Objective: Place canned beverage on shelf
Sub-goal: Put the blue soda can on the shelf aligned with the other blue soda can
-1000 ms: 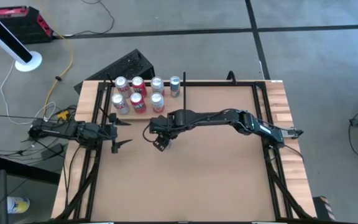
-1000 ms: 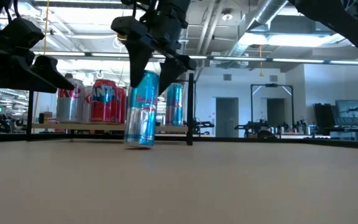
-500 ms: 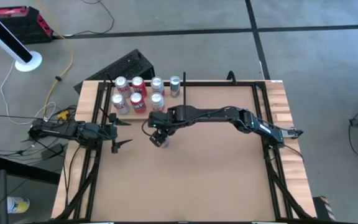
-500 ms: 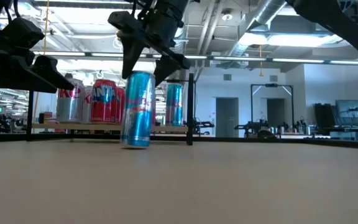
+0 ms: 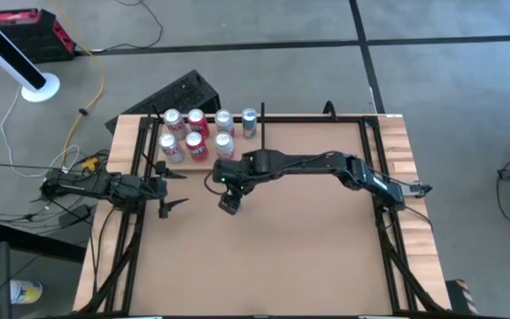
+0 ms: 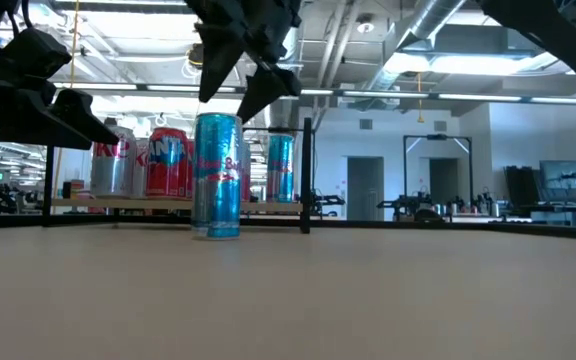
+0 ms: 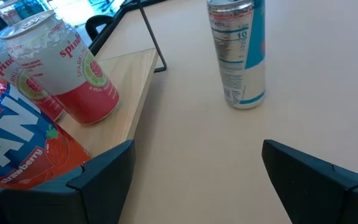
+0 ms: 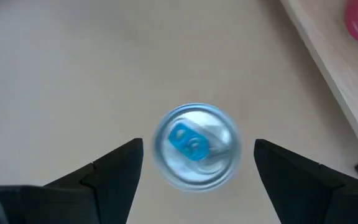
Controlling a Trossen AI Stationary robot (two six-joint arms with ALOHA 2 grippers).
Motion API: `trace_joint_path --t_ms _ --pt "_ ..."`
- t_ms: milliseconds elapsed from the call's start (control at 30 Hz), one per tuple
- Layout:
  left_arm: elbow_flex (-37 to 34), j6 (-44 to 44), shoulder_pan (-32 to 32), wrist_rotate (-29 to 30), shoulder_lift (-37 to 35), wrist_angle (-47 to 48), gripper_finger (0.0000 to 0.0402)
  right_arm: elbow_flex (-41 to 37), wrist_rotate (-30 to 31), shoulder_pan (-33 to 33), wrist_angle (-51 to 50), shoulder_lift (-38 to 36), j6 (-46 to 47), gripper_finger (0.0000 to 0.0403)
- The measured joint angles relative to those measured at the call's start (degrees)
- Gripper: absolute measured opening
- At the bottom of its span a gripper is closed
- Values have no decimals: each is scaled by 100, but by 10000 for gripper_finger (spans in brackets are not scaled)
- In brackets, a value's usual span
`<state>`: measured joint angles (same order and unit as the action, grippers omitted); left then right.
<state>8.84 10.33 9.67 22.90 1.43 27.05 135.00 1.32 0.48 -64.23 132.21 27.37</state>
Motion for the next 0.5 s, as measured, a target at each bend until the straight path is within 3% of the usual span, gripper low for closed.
trace_joint_path --t_ms 133,333,500 --pt "0 0 0 0 2 0 336 0 10 77 29 -27 -464 333" --pt "0 0 -2 0 2 0 336 0 13 20 55 -27 -391 333" --pt "0 0 -1 0 1 0 336 0 28 -34 59 -27 -1095 333"
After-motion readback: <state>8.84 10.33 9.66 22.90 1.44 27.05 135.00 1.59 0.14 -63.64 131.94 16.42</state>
